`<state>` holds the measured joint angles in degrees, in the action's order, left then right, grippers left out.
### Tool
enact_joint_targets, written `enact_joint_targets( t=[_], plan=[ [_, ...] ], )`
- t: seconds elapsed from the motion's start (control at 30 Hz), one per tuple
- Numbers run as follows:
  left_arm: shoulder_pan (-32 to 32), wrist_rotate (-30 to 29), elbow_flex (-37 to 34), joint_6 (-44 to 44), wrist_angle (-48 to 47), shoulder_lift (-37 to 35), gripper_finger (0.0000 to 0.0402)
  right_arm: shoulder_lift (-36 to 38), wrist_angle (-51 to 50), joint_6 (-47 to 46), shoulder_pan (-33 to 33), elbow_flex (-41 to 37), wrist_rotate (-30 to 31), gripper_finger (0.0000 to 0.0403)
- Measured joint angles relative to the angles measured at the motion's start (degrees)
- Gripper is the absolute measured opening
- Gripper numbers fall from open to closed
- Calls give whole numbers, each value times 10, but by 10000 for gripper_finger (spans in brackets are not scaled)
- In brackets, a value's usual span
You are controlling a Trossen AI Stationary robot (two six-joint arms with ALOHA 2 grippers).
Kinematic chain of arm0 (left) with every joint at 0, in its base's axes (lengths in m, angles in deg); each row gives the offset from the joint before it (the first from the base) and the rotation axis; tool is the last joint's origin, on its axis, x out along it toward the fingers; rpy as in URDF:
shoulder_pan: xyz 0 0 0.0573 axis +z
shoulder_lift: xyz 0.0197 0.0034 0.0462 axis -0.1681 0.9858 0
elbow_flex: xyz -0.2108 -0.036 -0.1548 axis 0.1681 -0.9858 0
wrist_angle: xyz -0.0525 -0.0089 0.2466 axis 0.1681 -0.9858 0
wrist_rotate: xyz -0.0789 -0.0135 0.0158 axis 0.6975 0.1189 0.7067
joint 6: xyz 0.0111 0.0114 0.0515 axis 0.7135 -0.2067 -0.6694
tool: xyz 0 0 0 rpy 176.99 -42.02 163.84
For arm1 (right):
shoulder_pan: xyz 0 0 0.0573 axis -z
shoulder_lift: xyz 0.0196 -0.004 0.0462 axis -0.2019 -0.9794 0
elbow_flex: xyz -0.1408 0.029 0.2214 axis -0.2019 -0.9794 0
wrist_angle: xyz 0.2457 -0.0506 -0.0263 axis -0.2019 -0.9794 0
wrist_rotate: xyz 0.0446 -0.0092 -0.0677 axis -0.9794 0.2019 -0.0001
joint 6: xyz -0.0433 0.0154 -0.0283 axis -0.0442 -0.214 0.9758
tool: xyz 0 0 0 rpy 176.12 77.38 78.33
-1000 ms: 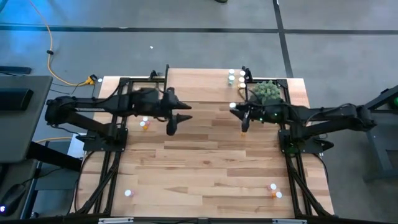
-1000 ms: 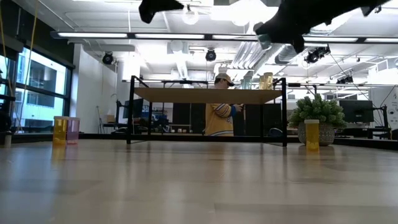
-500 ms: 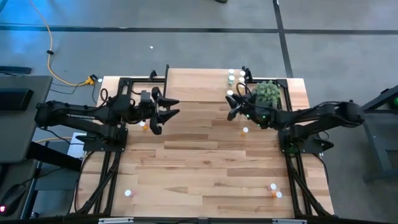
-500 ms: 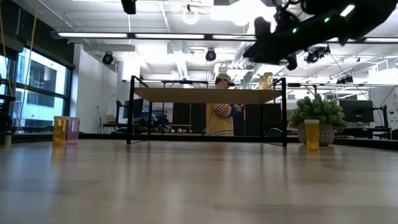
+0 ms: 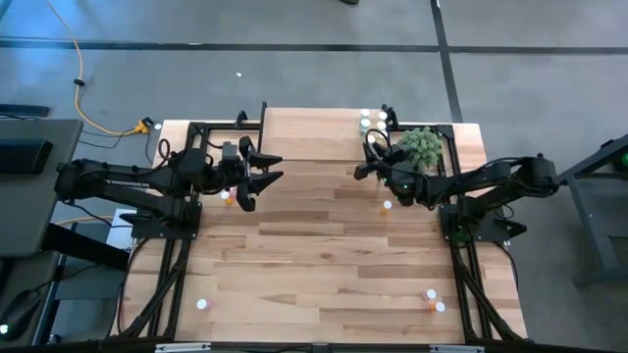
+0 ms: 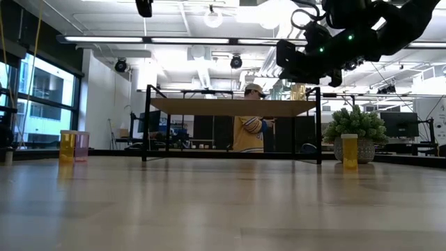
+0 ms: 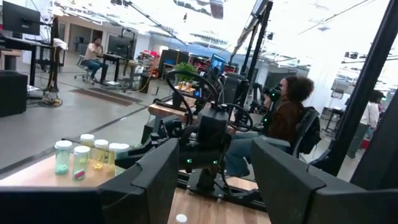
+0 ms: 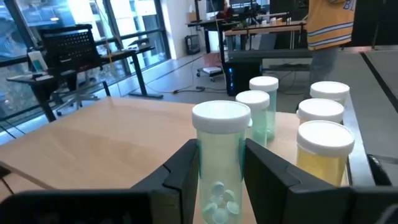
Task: Pick and place medicine bottles onto shelf by color
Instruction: Put the blue pill bottle on the shelf aligned with the other blue pill bottles
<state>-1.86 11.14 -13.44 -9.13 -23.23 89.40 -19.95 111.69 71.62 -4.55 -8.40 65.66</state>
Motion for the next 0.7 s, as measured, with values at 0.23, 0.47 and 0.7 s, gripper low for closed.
enact_joint_targets(
  t=[0.23,0.47,0.7],
  plan=[
    [0,0,0,0,0,0,188,0,3,-8,32,0,-43,103],
    [0,0,0,0,0,0,188,0,-1,-17,45,0,-76,103],
    [0,0,0,0,0,0,188,0,-118,-1,26,75,-52,103]
  ],
)
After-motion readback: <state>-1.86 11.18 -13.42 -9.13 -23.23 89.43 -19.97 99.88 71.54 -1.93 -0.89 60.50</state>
